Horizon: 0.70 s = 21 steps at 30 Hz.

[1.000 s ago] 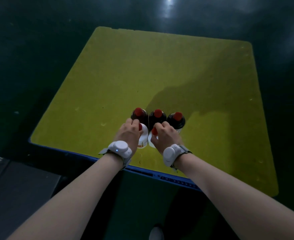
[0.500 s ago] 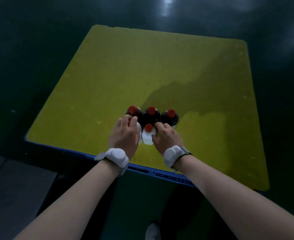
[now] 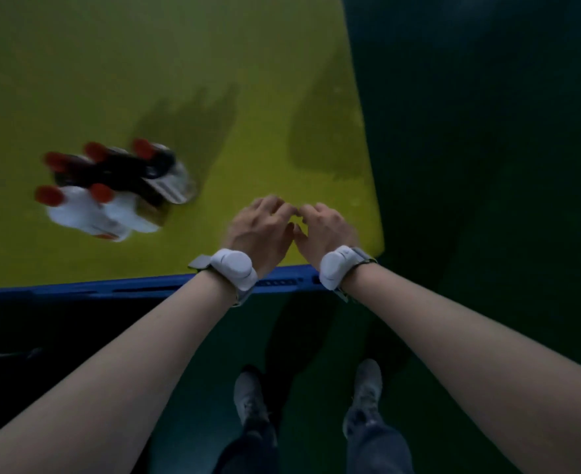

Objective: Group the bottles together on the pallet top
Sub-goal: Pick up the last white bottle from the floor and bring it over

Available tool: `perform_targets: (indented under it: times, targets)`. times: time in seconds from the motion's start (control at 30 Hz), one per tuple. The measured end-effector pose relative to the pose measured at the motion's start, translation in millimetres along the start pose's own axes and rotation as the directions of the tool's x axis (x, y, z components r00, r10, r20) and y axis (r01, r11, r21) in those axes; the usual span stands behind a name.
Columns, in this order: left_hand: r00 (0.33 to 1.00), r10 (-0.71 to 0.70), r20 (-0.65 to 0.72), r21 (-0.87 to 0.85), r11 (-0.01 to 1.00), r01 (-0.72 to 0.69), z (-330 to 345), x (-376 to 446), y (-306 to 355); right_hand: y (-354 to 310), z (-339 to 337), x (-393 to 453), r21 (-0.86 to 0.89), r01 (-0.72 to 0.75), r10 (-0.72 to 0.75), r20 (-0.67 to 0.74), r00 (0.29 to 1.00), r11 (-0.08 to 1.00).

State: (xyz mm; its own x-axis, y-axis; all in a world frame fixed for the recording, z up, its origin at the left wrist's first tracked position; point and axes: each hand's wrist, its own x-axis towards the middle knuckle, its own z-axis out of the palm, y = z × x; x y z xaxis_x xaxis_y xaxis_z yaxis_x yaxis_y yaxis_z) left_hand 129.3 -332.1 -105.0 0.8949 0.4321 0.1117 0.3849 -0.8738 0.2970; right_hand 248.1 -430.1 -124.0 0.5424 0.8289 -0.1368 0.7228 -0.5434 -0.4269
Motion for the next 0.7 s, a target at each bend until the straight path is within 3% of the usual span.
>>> perform_targets:
  times: [0.2,0.37,0.53,0.63,0.7]
  targets:
    - [0.992,0.027,0.124,-0.166,0.986,-0.007,110,37,162,179,-28,-69,-0.048,-0.185,0.186,0.019,0.982,0.982]
    - [0.938,0.037,0.344,-0.183,0.983,0.028,215,36,250,310,-1,-127,-0.128,-0.333,0.347,0.113,0.931,0.934]
    - [0.739,-0.123,0.663,-0.067,0.973,0.222,327,25,263,400,76,-153,-0.125,-0.445,0.462,0.223,0.858,0.887]
    - [0.647,-0.203,0.735,0.022,0.961,0.276,384,13,234,423,140,-148,-0.102,-0.429,0.439,0.299,0.847,0.898]
    - [0.622,-0.230,0.749,0.058,0.957,0.284,423,6,210,433,188,-135,-0.087,-0.410,0.413,0.344,0.843,0.908]
